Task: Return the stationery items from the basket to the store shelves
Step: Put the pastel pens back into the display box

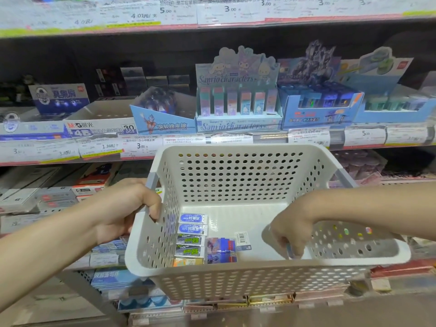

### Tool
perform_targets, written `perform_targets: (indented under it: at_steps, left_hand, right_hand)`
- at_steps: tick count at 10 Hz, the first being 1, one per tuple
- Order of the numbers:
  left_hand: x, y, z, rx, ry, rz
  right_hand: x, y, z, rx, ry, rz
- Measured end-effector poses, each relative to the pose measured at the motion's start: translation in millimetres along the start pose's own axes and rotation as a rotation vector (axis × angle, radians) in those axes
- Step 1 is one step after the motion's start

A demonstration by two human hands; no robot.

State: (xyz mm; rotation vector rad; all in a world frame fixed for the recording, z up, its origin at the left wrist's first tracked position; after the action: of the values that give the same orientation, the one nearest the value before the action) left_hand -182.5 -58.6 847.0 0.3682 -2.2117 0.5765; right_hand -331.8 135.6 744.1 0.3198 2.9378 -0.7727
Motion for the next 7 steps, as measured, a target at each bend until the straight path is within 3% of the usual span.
perform_targets:
  at_steps: [1, 3, 6, 7]
  left_hand:
    - [-0.4, -0.6, 0.7, 0.002, 0.004, -0.009]
    - [1.6, -7.1, 5.6, 0.015, 0.057, 0.006]
    - [-3.3, -10.3, 15.8, 0.003, 0.026, 0.057]
    - [-5.4, -11.9, 18.6, 0.021, 0.016, 0.064]
  right_hand:
    - [-7.0, 3.1, -4.5, -0.019, -0.02, 0.129]
    - [-18.8, -58.9, -43.3, 0.324, -0.08, -0.003]
    - [36.7, -157.2, -199.0, 1.445, -0.224, 0.378]
    - [55.5, -167.2, -233.5, 1.69, -0.159, 0.335]
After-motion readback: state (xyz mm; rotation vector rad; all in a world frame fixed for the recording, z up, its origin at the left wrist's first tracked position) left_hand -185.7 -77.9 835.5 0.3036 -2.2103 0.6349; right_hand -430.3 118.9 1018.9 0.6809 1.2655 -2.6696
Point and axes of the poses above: each hand's wrist, its own z-axis towards the middle knuckle, its own y-axis out of the palm, x = y × z, the point moved 10 cm from there along z, towards the middle knuckle, and after that the axes turned 11 degrees about -y, right-handed, at the moved point
